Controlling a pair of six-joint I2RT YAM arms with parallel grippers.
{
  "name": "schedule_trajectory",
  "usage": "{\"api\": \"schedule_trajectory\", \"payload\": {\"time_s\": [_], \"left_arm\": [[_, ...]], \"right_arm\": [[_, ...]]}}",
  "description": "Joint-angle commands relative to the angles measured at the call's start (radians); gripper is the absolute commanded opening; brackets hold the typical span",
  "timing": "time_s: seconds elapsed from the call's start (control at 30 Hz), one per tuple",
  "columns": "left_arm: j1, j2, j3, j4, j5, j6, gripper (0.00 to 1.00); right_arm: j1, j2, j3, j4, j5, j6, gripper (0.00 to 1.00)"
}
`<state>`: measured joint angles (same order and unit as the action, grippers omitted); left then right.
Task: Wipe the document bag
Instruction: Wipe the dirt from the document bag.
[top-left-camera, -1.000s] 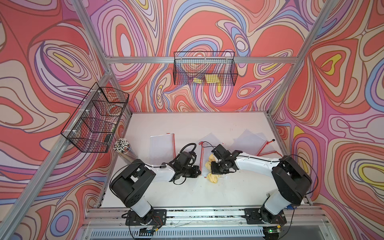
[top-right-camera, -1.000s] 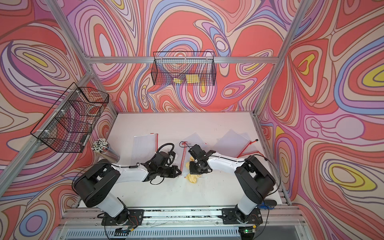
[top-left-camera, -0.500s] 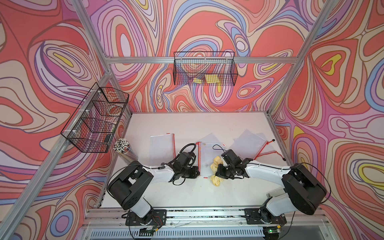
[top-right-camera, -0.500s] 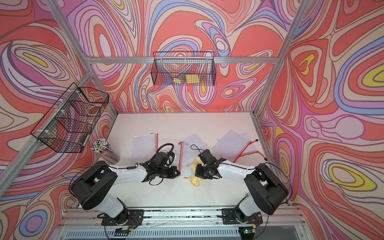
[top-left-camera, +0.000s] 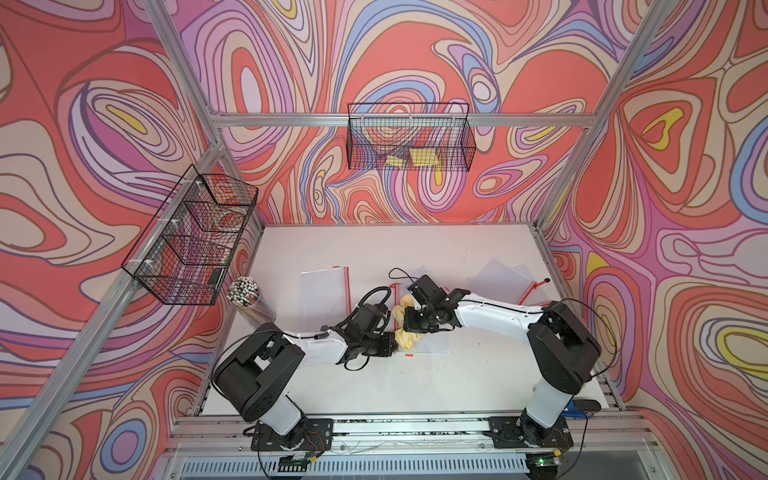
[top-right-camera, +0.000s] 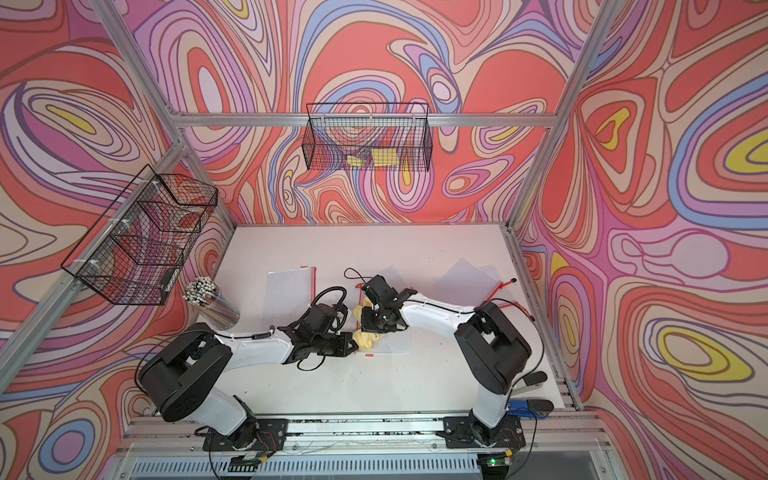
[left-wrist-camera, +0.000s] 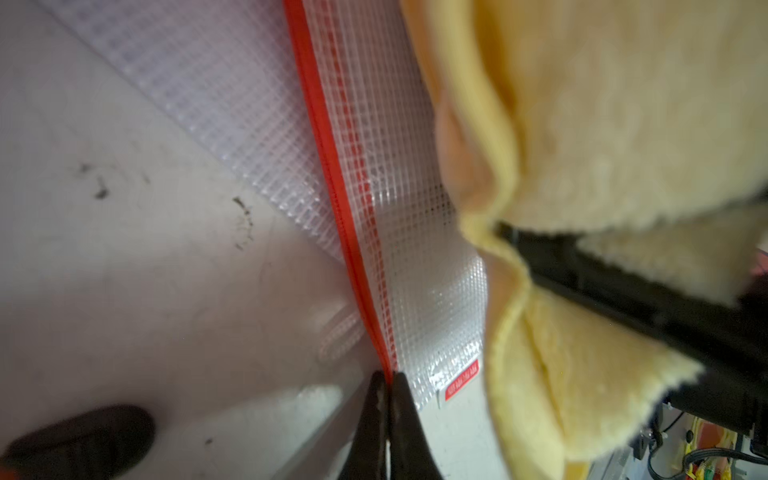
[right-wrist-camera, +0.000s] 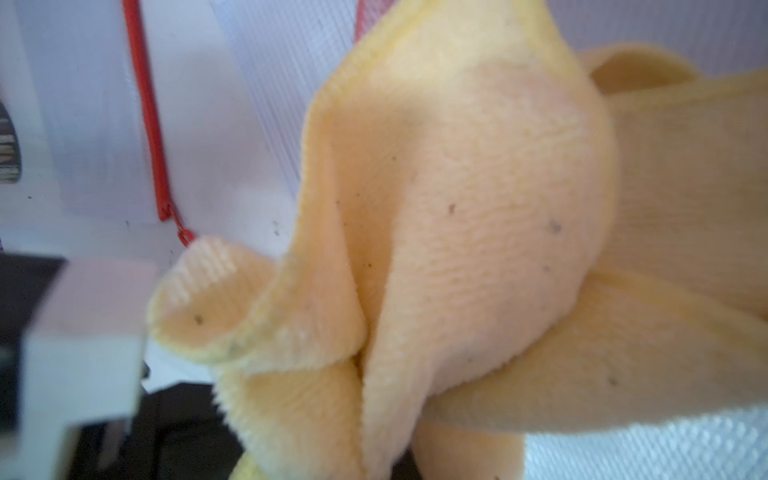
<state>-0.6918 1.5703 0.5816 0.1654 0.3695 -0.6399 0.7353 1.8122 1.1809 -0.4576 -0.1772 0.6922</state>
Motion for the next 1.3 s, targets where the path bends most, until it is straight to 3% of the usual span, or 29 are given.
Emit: {"api": "schedule_trajectory", "payload": {"time_s": [0.0, 0.2, 0.53, 0.67, 0.9, 1.1, 1.27], "left_arm": [[0.006, -0.011, -0.02, -0.066, -0.043, 0.004, 0.0], [0.007, -0.038, -0.031, -0.085, -0.06, 0.003, 0.0], [0.008, -0.019, -0.031, -0.068, -0.055, -0.011, 0.0], [0.007, 0.001, -0.028, -0.05, -0.043, -0.015, 0.0], [0.006, 0.013, -0.02, -0.045, -0.038, -0.017, 0.0], [0.008, 0.005, -0.017, -0.065, -0.047, -0.008, 0.0], [0.007, -0.008, -0.028, -0.065, -0.054, -0.012, 0.0]], "right_arm": [[-0.035, 0.107, 0.067, -0.03, 0.023, -0.069, 0.0], [-0.213, 0.181, 0.003, 0.059, -0.079, -0.081, 0.0], [-0.419, 0.083, -0.02, -0.035, 0.011, -0.21, 0.0], [-0.377, 0.114, 0.019, 0.024, -0.13, -0.151, 0.0], [-0.143, 0.217, 0.137, 0.083, -0.148, -0.063, 0.0], [-0.14, 0.314, 0.215, 0.091, -0.13, -0.079, 0.0], [-0.249, 0.371, 0.226, 0.115, -0.156, -0.083, 0.0]]}}
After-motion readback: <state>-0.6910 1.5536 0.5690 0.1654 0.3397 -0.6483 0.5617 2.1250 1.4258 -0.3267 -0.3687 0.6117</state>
